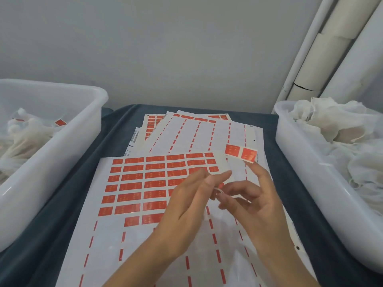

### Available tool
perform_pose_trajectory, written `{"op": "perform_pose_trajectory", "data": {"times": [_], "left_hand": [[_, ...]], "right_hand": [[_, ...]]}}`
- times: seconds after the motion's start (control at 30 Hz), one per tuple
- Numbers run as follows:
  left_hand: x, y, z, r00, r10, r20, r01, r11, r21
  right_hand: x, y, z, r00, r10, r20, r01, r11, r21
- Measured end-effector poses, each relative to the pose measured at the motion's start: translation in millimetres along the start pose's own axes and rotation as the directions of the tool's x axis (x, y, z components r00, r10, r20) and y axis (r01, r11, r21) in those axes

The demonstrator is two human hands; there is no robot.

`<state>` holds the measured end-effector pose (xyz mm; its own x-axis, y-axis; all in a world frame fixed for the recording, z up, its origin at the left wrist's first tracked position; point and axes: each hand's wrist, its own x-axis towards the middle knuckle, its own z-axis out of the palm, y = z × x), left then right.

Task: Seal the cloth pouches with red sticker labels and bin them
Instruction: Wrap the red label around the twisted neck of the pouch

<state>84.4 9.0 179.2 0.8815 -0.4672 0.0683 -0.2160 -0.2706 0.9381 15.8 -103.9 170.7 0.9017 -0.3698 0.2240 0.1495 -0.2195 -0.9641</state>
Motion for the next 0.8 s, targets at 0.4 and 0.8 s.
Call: {"op": "perform_pose_trajectory", "data": {"times": [0.4, 0.8], "left_hand": [[-14, -7, -1, 0.972, 0.235, 0.011, -0.235, 0.972, 0.029], [-4, -8, -11, 0.999, -0.007, -0.051, 0.001, 0.993, -0.114]], "right_hand": [[0, -2, -10, 0.994, -0.069, -0.086, 0.071, 0.997, 0.017], [6, -1, -25, 0.991, 0.039, -0.131, -0.042, 0.999, -0.022]]}}
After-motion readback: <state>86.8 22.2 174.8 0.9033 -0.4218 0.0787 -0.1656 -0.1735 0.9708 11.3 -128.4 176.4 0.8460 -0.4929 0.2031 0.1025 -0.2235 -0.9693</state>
